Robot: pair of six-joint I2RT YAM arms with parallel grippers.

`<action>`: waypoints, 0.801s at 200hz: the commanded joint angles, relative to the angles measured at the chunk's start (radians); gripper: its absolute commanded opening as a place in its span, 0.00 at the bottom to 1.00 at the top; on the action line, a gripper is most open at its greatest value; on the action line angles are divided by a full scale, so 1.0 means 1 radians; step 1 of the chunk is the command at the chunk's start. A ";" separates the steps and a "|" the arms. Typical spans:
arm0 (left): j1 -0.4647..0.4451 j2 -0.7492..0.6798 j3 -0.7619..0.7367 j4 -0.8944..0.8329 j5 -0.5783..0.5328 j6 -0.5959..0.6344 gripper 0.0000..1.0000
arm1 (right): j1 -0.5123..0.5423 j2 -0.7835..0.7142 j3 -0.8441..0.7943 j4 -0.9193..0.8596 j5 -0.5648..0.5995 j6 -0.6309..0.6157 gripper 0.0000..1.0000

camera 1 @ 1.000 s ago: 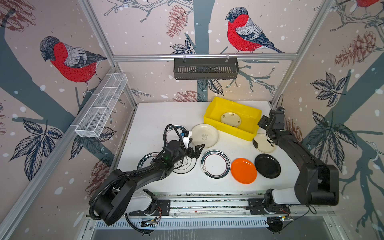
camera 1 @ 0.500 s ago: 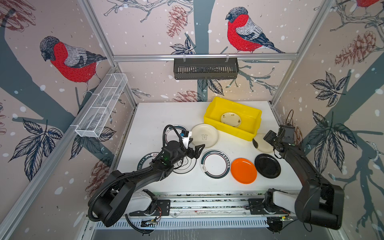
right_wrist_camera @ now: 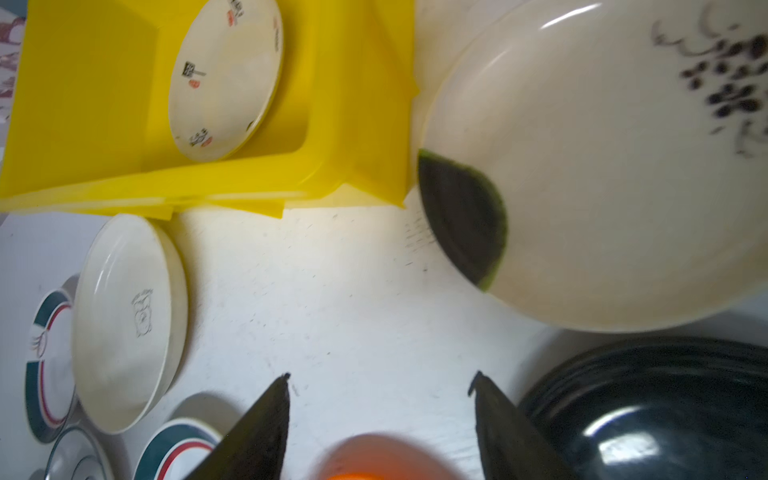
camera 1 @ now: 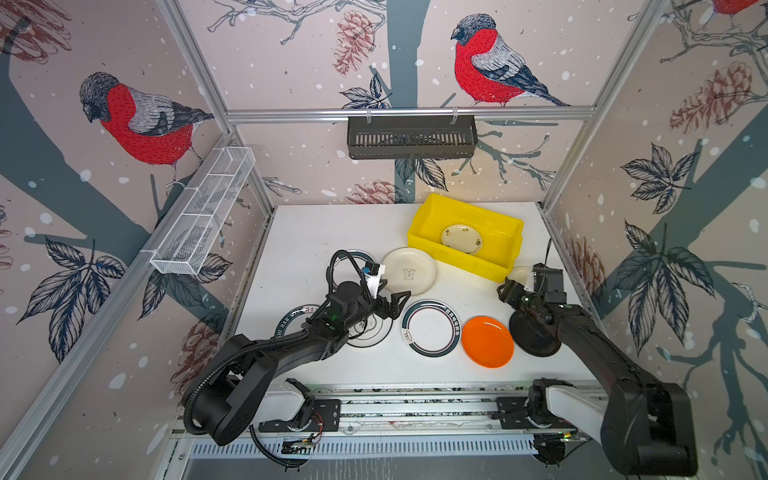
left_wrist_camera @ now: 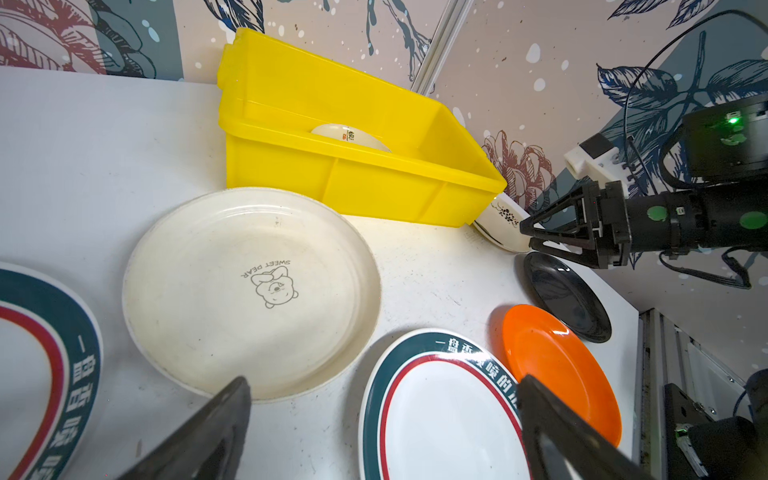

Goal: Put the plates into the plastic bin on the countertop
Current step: 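Move the right gripper to the cream bear-print plate and grip its rim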

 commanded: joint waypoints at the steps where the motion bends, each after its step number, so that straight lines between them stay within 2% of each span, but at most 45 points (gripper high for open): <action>1: 0.001 0.016 0.013 0.052 -0.007 -0.009 0.98 | 0.056 0.010 -0.013 0.080 -0.064 0.077 0.69; 46: 0.001 0.032 0.021 0.052 0.003 -0.016 0.98 | 0.225 0.113 0.007 0.241 -0.039 0.185 0.66; 82: 0.001 0.024 0.019 0.045 0.002 -0.010 0.98 | 0.286 0.254 0.024 0.453 -0.119 0.264 0.63; 122: 0.001 0.011 0.018 0.041 -0.001 -0.004 0.98 | 0.363 0.440 0.138 0.516 -0.133 0.246 0.59; 160: 0.001 0.002 0.016 0.042 0.005 -0.007 0.98 | 0.392 0.585 0.201 0.581 -0.160 0.253 0.54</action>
